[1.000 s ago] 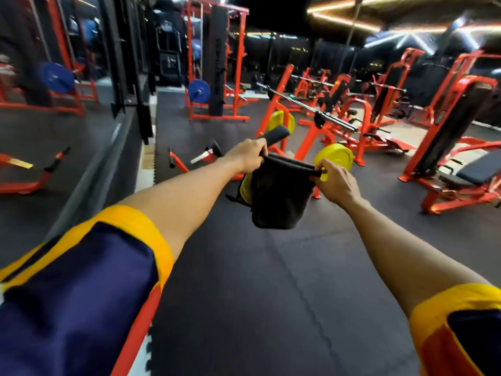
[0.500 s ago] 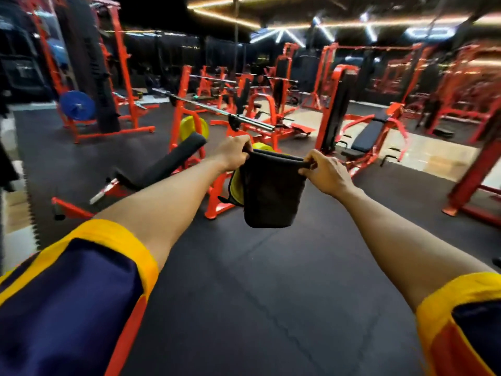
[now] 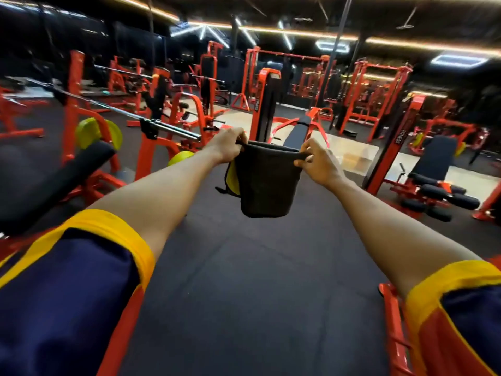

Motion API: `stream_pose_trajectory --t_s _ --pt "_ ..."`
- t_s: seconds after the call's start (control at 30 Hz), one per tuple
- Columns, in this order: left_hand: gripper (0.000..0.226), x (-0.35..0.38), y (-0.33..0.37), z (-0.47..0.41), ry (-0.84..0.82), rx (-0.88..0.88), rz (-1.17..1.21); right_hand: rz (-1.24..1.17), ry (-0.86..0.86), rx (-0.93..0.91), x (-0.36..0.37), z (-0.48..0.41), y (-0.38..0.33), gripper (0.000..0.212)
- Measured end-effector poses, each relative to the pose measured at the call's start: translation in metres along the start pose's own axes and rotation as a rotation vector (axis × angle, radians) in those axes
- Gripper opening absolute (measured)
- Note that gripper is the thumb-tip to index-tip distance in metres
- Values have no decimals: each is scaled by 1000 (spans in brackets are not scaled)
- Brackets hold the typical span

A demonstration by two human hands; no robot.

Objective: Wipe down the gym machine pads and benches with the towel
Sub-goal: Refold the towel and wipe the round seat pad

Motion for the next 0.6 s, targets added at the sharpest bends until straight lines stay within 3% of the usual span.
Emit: stream_pose_trajectory --t_s 0.37,0.6 --pt "18 116 -34 -201 -138 132 102 86 30 180 30 -128 129 42" --pt "17 189 -48 -353 -255 230 170 215 76 324 43 -222 210 29"
Point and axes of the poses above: each hand's wrist, its own z-axis away from the middle knuckle, its own x-axis out of the palm, y = z × x, the point moved 6 cm from there along -z, towards the middle knuckle, and after that the axes turned 8 degrees about z, right-handed, at the moved point
